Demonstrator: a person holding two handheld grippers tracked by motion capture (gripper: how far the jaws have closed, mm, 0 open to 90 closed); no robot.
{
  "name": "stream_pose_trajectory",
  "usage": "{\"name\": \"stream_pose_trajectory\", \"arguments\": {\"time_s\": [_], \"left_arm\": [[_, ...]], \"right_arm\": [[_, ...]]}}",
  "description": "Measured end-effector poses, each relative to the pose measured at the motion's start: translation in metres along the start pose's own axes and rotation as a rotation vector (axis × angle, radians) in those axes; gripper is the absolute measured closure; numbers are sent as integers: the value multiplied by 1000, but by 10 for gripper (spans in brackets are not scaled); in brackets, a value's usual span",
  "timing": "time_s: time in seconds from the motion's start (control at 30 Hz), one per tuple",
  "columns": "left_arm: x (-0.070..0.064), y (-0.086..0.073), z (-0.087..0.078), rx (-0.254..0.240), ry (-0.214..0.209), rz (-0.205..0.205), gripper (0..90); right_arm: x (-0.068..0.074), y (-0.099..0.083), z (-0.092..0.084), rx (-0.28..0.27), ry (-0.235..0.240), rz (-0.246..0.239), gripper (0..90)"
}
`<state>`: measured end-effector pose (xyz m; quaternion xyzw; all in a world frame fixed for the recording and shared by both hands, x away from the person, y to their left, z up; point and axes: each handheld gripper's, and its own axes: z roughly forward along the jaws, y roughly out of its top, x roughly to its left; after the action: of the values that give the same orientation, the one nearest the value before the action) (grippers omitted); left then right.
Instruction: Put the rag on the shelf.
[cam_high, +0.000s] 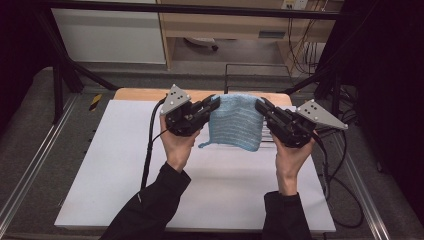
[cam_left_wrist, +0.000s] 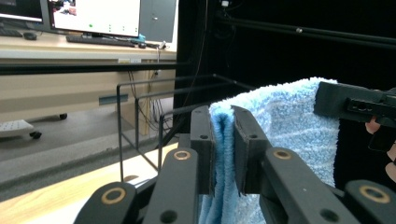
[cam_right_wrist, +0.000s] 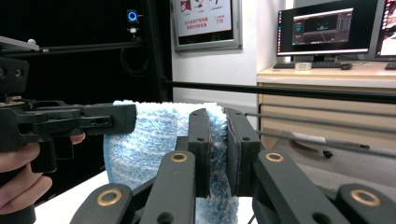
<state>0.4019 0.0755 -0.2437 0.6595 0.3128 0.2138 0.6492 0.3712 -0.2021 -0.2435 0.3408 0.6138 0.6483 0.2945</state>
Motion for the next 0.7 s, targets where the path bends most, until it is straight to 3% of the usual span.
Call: {"name": "stream_pose_trajectory", "arguments": {"time_s": [0.7], "left_arm": [[-11,49,29,-56,1,48,800]], "right_arm": [[-23,44,8,-43,-73,-40,825]]}}
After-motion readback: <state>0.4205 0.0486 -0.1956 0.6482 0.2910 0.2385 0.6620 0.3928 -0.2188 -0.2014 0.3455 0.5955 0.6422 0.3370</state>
